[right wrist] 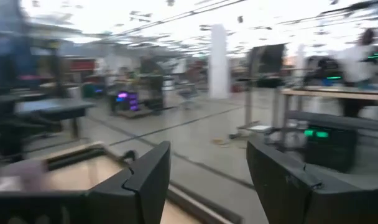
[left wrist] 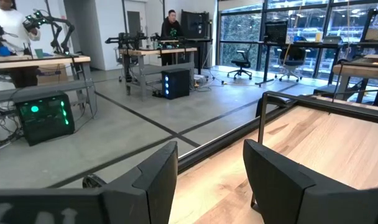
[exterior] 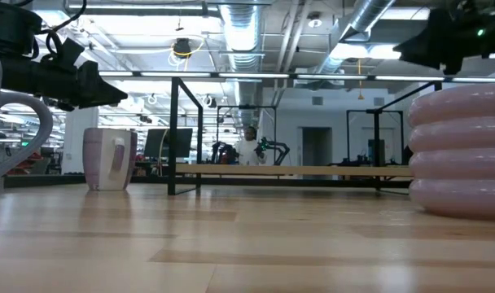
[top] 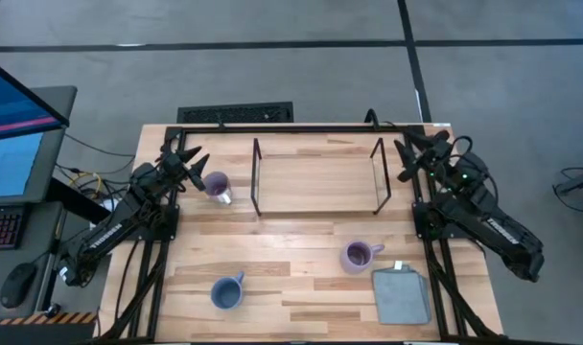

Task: Stack small to large cups/mugs on shelf
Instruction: Put the violet mug on the shelf

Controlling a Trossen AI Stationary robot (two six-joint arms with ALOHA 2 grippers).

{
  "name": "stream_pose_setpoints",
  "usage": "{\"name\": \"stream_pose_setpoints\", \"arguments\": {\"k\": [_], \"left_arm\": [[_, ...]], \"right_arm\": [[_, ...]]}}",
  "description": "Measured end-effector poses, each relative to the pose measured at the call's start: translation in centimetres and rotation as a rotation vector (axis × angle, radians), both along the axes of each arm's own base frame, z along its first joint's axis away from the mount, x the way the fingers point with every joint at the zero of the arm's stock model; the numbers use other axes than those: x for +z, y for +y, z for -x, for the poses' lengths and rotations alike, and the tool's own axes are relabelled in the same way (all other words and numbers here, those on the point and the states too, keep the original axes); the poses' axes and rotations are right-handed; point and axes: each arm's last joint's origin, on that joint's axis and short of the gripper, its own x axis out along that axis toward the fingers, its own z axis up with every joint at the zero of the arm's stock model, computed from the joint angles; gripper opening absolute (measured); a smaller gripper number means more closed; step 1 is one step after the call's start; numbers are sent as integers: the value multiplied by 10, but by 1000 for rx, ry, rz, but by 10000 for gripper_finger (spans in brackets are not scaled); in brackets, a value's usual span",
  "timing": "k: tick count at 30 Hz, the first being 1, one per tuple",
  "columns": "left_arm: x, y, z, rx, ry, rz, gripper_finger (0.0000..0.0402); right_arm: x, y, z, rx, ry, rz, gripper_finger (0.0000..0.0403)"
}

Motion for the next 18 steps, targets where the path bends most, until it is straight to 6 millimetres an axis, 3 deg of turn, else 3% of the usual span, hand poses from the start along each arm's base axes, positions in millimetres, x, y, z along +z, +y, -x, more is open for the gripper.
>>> {"name": "stream_pose_setpoints", "arguments": {"k": [10,18], "left_arm": [[0,0,0,0,0,-1,177],[0,0,0,0,6,-7,177]], "right_arm": [[38,20,11,261,-71,-31,235],[62,30,21,300,-49,-95,235]]}}
